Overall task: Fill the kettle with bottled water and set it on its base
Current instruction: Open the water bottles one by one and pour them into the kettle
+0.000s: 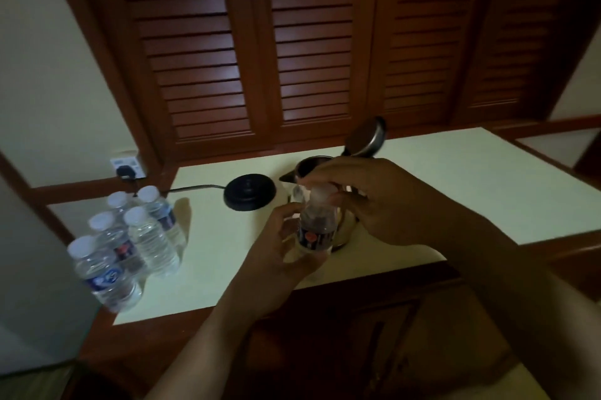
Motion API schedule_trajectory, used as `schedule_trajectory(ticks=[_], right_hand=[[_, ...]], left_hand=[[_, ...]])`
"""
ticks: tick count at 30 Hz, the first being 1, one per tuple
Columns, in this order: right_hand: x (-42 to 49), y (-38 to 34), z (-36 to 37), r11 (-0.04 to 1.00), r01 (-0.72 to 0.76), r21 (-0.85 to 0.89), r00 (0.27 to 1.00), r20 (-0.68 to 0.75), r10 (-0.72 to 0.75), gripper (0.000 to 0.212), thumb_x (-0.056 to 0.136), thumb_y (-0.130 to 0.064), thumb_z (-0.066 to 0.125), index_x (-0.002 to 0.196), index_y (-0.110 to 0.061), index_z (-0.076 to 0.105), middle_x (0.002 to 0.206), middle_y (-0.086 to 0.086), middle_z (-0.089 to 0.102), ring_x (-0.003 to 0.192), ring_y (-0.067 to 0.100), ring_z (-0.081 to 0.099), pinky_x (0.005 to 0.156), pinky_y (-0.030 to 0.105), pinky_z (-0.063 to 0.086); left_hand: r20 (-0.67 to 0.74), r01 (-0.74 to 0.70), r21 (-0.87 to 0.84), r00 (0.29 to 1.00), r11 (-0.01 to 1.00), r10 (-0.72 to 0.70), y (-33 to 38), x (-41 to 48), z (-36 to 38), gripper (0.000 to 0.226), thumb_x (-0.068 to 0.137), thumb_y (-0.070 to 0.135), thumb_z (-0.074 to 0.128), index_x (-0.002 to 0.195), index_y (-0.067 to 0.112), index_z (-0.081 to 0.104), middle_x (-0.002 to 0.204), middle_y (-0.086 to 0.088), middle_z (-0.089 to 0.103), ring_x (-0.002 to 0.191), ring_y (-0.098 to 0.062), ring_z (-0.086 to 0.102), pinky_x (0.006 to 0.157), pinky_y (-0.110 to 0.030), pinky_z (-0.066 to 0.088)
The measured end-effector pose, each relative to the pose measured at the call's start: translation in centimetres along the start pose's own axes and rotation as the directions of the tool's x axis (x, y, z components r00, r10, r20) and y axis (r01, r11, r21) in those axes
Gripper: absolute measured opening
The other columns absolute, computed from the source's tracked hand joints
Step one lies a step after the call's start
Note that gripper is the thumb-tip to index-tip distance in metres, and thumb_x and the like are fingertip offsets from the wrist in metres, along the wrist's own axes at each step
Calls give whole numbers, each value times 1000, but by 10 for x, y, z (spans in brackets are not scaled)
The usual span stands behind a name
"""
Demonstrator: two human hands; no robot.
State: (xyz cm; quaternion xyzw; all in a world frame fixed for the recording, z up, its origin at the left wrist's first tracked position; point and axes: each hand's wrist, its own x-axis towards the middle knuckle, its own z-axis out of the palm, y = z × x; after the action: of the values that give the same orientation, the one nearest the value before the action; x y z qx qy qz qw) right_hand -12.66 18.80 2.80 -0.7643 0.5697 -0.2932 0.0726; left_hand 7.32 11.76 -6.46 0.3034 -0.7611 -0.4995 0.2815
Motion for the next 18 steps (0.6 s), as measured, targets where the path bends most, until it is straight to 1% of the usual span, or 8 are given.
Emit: schedule_trajectory(ticks=[2, 3, 5, 6, 9, 12, 15, 18], right_hand=[[-10, 12, -2, 1000, 2, -11, 1000, -31, -2, 47, 96, 2, 60, 135, -23, 60, 132, -16, 57, 120, -14, 45, 104, 2, 31], [-14, 19, -3, 1000, -4, -22, 999, -51, 3, 44, 96, 1, 58, 135, -20, 60, 134, -12, 57, 124, -9, 47, 109, 11, 36], [-20, 29, -4, 999, -34, -40, 994, -109, 29, 41, 98, -3, 56, 138, -14, 59, 140, 0, 59, 131, 10, 52, 114, 32, 41], [-22, 33, -5, 998, -39, -47, 988, -148, 31, 40, 98, -3, 56, 137, -13, 59, 140, 2, 59, 132, 13, 52, 115, 33, 40], [-30, 41, 0, 999, -29, -41, 957, -291, 16, 30, 99, -10, 58, 128, -16, 65, 130, -3, 61, 121, 6, 55, 106, 15, 40], [-46, 58, 25, 983, -134, 126, 903, -394, 174, 16, 98, -18, 63, 114, -20, 66, 114, -6, 64, 105, 5, 63, 96, 22, 52], [-63, 91, 58, 928, -326, 181, 856, -360, 371, 11, 97, -32, 64, 104, -24, 66, 108, -11, 64, 101, 0, 61, 91, 19, 50], [-74, 122, 85, 922, -385, 38, 880, -287, 379, 16, 100, -27, 59, 103, -20, 73, 108, -7, 66, 98, 8, 61, 89, 16, 45]], left_hand=[[28, -1, 23, 1000, 1000, 0, -1, 8, 6, 64, 92, 19, 79, 132, 54, 43, 126, 42, 59, 122, 16, 56, 103, -20, 50], [33, -5, 31, 999, 1000, 4, -2, 11, 10, 64, 92, 18, 79, 133, 54, 43, 129, 38, 60, 124, 13, 56, 106, -23, 49], [36, -15, 28, 999, 999, 14, -2, 14, 16, 65, 92, 15, 78, 135, 50, 44, 130, 32, 62, 124, 13, 56, 104, -19, 48], [31, -18, 25, 999, 1000, 17, -2, 15, 19, 64, 93, 13, 77, 136, 47, 44, 130, 30, 62, 124, 14, 56, 101, -16, 48], [-5, -23, 16, 1000, 1000, 23, -3, 16, 25, 61, 95, 10, 73, 140, 39, 44, 129, 28, 63, 125, 10, 57, 95, -15, 48], [-69, 3, -11, 998, 1000, -4, -5, 15, 28, 62, 95, 7, 73, 144, 32, 44, 134, 17, 62, 120, 9, 60, 87, -12, 52], [-159, 22, 0, 987, 1000, -22, -4, 12, 28, 60, 95, 15, 74, 143, 34, 44, 134, 19, 62, 115, 17, 58, 83, -6, 51], [-230, 54, -32, 971, 998, -61, -4, 10, 27, 58, 93, 20, 76, 139, 40, 47, 126, 23, 66, 114, 15, 60, 90, -14, 54]])
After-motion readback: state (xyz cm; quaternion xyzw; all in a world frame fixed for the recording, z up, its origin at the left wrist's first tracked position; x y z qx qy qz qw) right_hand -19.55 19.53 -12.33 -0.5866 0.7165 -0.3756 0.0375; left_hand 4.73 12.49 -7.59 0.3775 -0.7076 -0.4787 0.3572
